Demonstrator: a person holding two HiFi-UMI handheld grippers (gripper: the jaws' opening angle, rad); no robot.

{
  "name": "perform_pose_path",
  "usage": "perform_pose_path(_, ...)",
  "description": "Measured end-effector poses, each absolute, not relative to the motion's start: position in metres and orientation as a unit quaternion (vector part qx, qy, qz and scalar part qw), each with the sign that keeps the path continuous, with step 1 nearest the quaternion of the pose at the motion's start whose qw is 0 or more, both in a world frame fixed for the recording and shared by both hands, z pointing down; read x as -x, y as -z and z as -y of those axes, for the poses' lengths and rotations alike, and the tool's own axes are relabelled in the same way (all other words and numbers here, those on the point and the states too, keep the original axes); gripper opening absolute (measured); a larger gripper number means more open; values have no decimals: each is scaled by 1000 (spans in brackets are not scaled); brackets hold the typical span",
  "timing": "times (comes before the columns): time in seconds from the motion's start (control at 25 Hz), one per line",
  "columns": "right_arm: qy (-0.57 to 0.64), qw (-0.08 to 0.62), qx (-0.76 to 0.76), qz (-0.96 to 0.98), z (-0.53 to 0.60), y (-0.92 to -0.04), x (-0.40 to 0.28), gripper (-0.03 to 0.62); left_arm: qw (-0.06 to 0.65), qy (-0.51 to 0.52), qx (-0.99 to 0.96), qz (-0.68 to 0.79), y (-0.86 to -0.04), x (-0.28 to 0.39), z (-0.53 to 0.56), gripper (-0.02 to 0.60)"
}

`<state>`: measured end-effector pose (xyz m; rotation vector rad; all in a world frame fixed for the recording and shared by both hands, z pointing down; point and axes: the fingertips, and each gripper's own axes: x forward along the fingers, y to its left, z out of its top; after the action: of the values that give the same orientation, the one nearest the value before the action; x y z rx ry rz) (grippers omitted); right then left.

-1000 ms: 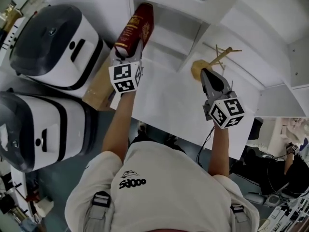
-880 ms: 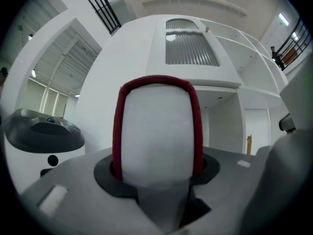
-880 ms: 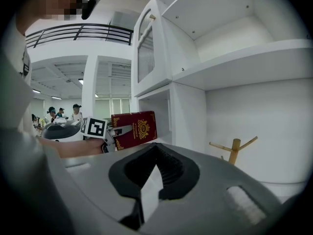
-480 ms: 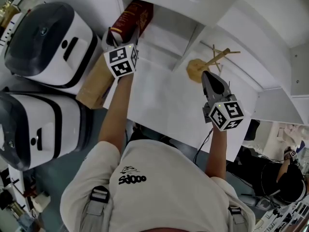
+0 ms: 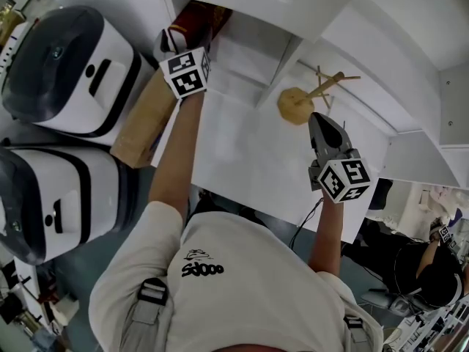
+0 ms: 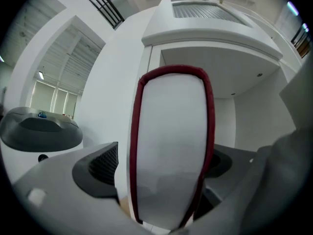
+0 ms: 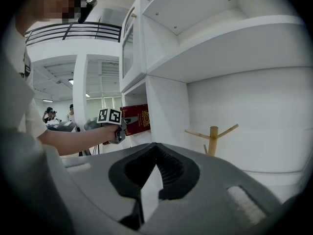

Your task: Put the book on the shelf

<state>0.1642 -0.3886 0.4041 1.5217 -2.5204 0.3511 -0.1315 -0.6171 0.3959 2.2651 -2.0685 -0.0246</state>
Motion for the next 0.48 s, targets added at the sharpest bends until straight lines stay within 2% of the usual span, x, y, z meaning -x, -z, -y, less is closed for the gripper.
perform_pose_path(0.08, -119, 91, -510, 847, 387, -407, -165, 2, 35, 2, -736, 676, -396, 129, 625, 492)
perform_pose_path(0.28, -121, 97, -511, 846, 382, -411, -166, 2, 33, 3, -735, 678, -395, 124, 638, 492)
perform_pose_path(0.48, -128, 94, -514, 843, 380, -412, -169, 2, 41, -12, -738, 673, -397, 121, 642, 528)
